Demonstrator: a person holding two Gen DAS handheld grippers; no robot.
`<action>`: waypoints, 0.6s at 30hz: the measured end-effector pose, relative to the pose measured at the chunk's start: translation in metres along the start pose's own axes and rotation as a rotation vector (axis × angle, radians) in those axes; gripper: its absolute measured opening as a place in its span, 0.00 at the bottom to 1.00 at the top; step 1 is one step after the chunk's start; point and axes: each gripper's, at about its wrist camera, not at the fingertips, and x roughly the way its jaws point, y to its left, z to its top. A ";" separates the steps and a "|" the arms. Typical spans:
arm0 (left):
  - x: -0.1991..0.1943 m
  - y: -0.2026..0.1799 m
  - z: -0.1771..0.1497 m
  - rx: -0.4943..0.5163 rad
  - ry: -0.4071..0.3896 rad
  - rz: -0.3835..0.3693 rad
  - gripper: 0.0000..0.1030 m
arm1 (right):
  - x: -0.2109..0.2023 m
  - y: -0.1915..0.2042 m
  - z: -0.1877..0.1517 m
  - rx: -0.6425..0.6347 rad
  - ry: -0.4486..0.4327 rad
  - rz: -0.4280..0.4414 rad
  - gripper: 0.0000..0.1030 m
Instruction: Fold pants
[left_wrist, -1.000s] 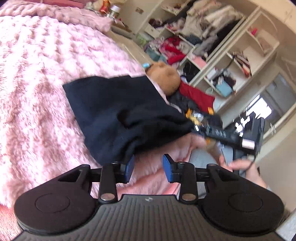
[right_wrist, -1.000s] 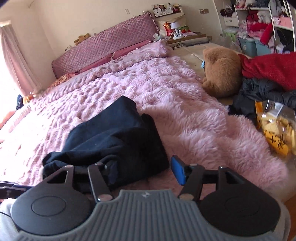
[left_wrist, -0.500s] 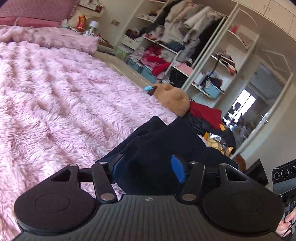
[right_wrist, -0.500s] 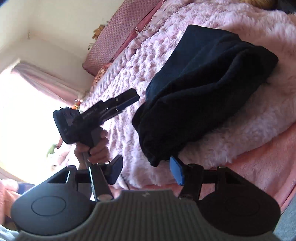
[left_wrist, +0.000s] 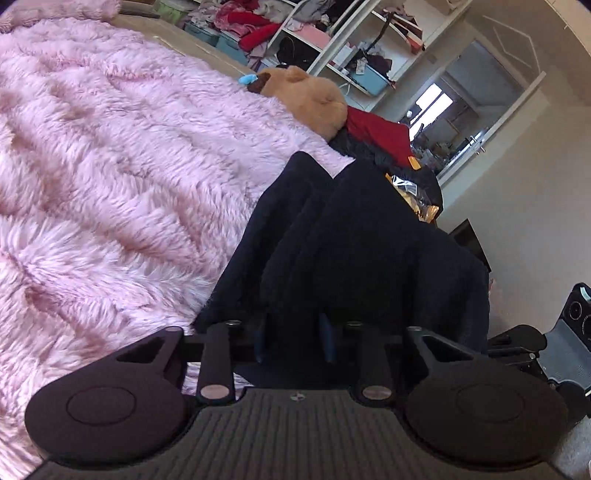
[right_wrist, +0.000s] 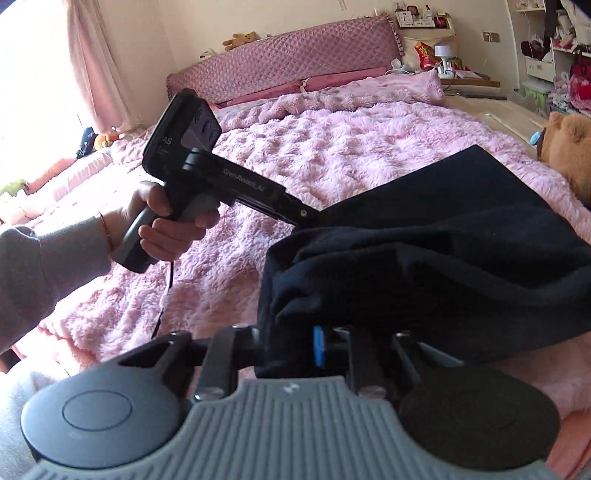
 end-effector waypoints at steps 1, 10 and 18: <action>0.005 0.000 0.000 0.001 0.010 0.004 0.15 | -0.002 -0.015 -0.002 0.083 -0.013 0.058 0.07; -0.014 0.016 0.021 -0.002 -0.046 0.309 0.00 | -0.034 -0.046 -0.022 0.317 0.026 0.160 0.02; -0.050 0.032 0.029 -0.143 -0.052 -0.057 0.12 | -0.036 -0.041 -0.023 0.325 0.039 0.169 0.05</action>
